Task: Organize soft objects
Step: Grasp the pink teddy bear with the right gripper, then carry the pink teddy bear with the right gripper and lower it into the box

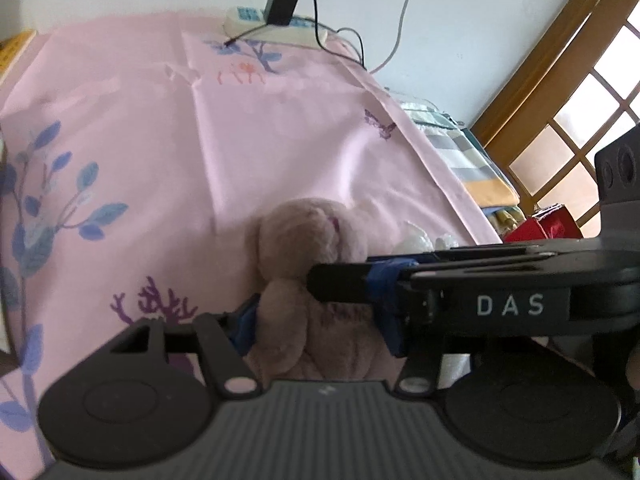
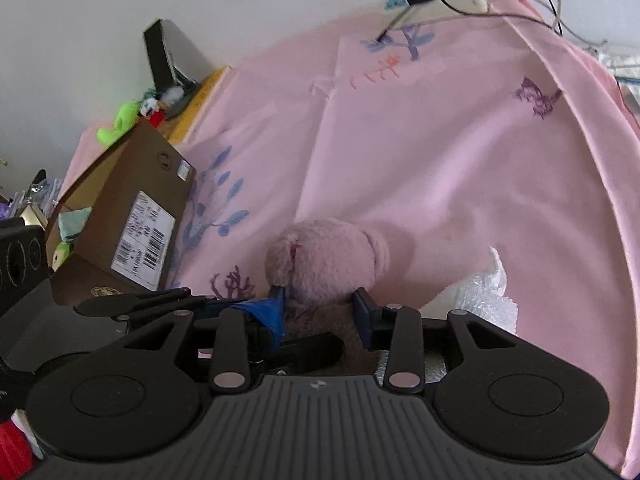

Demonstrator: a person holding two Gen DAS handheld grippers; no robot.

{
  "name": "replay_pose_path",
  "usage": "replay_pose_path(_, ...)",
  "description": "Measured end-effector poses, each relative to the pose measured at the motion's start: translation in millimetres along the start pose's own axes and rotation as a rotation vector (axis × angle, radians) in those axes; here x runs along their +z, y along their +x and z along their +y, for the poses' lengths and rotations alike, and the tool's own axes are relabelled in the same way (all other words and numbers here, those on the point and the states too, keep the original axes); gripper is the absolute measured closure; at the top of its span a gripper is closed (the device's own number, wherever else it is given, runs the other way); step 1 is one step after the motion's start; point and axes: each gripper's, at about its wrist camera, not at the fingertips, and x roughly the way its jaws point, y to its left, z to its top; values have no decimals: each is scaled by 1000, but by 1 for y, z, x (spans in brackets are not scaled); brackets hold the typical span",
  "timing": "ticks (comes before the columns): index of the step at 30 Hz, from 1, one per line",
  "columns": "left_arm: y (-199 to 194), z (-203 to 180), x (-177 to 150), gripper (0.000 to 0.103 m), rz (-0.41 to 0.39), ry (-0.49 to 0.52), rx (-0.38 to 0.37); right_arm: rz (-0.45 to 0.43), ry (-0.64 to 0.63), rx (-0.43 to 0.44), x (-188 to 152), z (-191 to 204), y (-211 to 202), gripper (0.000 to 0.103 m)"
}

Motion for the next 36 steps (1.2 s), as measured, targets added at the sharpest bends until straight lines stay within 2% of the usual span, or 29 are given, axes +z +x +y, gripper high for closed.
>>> replay_pose_path(6, -35, -2, -5, 48, -62, 16, 11, -54, 15, 84, -3, 9, -15, 83)
replay_pose_path(14, -106, -2, 3, 48, -216, 72, 58, -244, -173, 134, 4, 68, -45, 84)
replay_pose_path(19, -163, 22, 19, 48, -325, 123, 103, -348, -226, 217, 26, 116, -45, 84)
replay_pose_path(24, -217, 66, 31, 48, -384, 157, 164, -393, -290, 287, 52, 176, -22, 84)
replay_pose_path(27, -240, 100, 36, 48, -382, 158, 200, -376, -296, 319, 64, 211, 5, 84)
replay_pose_path(29, -249, 131, 37, 48, -352, 135, 209, -345, -283, 330, 69, 231, 28, 84)
replay_pose_path(36, -243, 220, 27, 48, -215, 20, 193, -154, -162, 311, 70, 273, 103, 84)
